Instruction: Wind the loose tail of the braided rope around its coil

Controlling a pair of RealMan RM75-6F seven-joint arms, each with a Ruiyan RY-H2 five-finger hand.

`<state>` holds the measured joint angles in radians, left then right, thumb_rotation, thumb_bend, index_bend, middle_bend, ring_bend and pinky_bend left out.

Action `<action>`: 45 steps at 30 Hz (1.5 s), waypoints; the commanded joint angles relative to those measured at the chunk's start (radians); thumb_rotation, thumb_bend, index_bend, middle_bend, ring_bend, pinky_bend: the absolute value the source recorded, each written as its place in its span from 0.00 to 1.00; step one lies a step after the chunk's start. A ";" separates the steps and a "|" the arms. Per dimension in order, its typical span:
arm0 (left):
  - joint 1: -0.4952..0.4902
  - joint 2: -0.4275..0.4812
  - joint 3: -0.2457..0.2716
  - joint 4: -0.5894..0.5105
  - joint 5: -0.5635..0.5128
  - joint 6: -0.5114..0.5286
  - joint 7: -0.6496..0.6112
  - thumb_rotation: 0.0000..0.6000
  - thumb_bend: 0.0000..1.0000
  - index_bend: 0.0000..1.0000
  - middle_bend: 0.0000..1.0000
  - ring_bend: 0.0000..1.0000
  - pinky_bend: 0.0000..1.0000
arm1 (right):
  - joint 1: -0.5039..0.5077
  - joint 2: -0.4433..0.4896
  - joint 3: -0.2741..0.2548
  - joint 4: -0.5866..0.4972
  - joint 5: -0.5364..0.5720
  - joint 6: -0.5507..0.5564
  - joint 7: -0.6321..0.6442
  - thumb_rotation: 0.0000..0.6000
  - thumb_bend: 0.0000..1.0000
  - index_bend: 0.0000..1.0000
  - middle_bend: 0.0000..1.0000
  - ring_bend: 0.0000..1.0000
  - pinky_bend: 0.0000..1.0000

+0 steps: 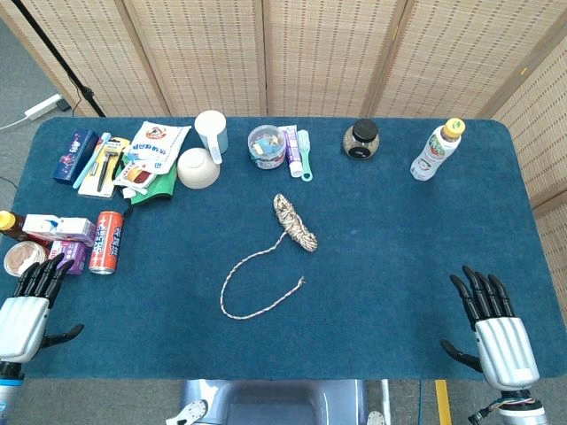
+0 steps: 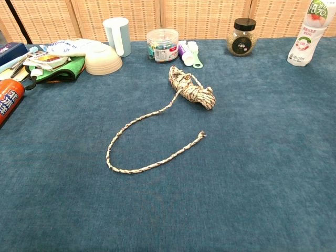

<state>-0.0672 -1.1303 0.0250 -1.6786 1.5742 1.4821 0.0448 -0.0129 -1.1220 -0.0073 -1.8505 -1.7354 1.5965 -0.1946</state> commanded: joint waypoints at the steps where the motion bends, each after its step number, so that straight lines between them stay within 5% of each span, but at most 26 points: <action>1: 0.000 -0.001 -0.001 0.000 -0.001 0.000 0.002 1.00 0.03 0.00 0.00 0.00 0.00 | 0.000 0.000 0.000 0.000 0.001 -0.001 -0.001 1.00 0.00 0.00 0.00 0.00 0.00; 40: -0.024 -0.013 -0.004 0.002 0.036 -0.012 -0.033 1.00 0.04 0.00 0.00 0.00 0.00 | 0.011 -0.005 -0.007 -0.010 0.017 -0.035 -0.007 1.00 0.00 0.00 0.00 0.00 0.00; 45: -0.086 -0.030 -0.016 0.003 0.122 -0.041 0.001 1.00 0.11 0.19 0.00 0.00 0.00 | 0.012 0.003 -0.009 -0.010 0.013 -0.034 0.011 1.00 0.00 0.00 0.00 0.00 0.00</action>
<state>-0.1300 -1.1519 0.0146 -1.6747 1.6694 1.4553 0.0313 -0.0010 -1.1206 -0.0158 -1.8610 -1.7216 1.5618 -0.1856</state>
